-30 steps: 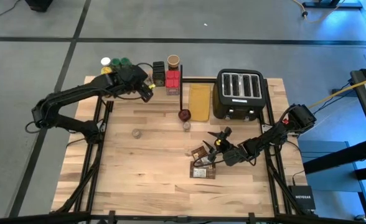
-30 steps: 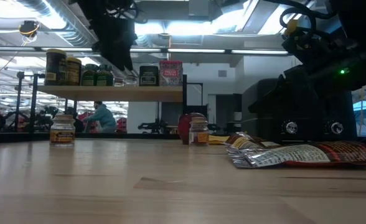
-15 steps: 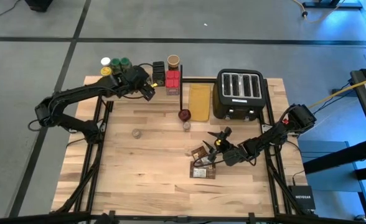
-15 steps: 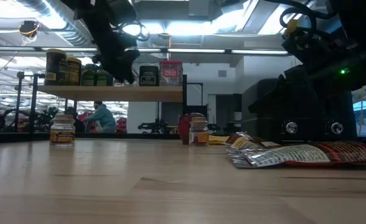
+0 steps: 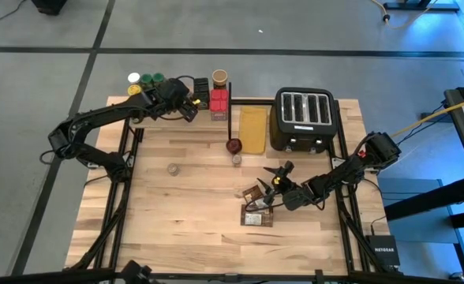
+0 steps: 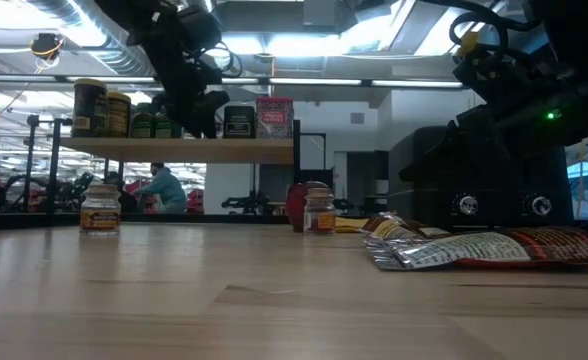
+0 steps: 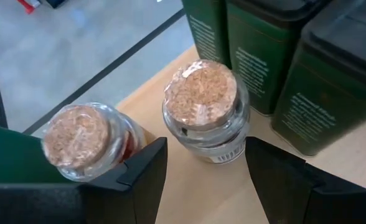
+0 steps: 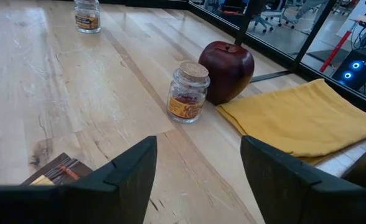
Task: Shelf spices
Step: Put the center brown seasoning bottle aligned with the other brown seasoning bottle on the shelf, then put the left brown seasoning bottle aligned with the other brown seasoning bottle on the shelf
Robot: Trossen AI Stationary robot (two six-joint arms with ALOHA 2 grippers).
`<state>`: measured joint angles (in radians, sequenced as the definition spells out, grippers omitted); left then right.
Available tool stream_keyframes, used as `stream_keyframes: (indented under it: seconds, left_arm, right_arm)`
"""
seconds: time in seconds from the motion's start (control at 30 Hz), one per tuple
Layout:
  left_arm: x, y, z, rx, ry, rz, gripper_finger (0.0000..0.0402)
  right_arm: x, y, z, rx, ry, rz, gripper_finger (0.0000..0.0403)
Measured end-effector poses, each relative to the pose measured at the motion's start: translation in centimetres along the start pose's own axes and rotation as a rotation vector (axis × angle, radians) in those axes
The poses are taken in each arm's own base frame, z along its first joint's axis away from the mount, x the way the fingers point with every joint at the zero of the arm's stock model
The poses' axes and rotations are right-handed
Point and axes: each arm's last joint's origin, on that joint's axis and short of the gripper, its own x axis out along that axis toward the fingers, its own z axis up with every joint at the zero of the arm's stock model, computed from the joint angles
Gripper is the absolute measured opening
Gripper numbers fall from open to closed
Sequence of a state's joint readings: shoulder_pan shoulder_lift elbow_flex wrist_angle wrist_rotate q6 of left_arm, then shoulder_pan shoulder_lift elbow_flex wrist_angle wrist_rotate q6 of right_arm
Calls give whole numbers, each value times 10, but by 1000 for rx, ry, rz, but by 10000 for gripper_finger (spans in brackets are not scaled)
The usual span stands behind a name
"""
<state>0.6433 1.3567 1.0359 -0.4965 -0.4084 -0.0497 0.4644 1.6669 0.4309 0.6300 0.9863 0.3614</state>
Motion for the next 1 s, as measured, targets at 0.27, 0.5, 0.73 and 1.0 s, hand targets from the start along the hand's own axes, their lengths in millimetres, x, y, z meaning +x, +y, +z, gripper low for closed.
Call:
stream_keyframes:
  seconds: [0.27, 0.5, 0.73, 1.0]
  left_arm:
    - [2, 7, 2, -25, -12, 36, 210]
    - [3, 8, 4, -32, -36, 41, 210]
    - [-17, 1, 7, -2, -54, 6, 210]
    - [-87, -25, -1, 82, -144, -213, 210]
  right_arm:
    - [0, 0, 0, -2, 1, -1, 237]
    - [0, 0, 0, -2, 1, -1, 237]
    - [0, 0, 0, 0, 0, -1, 237]
    - [0, 0, 0, 0, 0, -1, 237]
